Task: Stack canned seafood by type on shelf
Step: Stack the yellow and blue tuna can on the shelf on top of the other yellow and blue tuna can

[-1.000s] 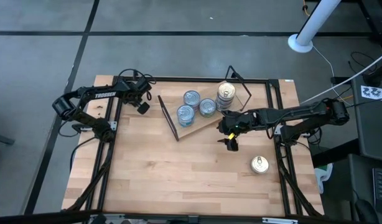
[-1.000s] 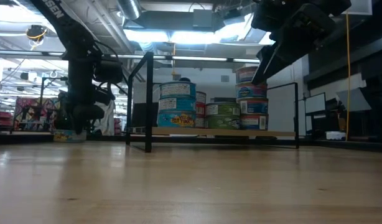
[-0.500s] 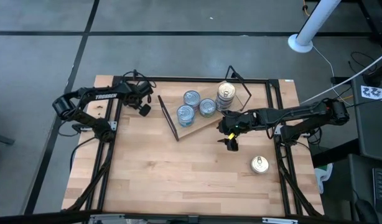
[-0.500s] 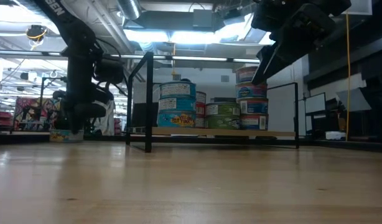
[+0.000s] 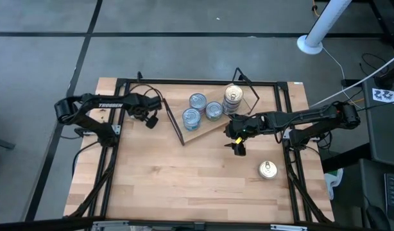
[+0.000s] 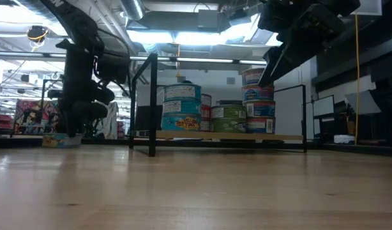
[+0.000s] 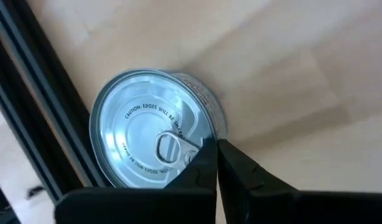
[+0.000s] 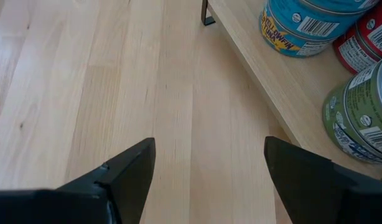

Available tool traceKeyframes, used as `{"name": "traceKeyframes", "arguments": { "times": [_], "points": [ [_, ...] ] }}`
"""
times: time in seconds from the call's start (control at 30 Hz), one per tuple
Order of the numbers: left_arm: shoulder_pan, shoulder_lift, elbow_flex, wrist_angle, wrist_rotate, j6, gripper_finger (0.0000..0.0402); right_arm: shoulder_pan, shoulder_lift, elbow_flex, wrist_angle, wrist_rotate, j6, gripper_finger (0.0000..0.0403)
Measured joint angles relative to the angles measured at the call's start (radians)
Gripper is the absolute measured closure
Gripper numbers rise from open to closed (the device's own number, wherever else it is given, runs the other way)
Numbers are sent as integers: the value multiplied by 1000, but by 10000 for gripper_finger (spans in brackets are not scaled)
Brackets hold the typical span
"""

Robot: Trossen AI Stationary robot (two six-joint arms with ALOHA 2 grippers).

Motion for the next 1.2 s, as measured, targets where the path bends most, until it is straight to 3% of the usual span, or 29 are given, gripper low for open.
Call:
{"name": "traceKeyframes", "arguments": {
  "times": [0.83, 1.2],
  "points": [
    [-501, -35, 1, 27, 141, -444, 400, 0, 0, 0, -2, 0, -32, 104],
    [-716, -30, -4, 342, 186, -597, 401, 0, 0, 0, 44, 0, -55, 104]
  ]
}}
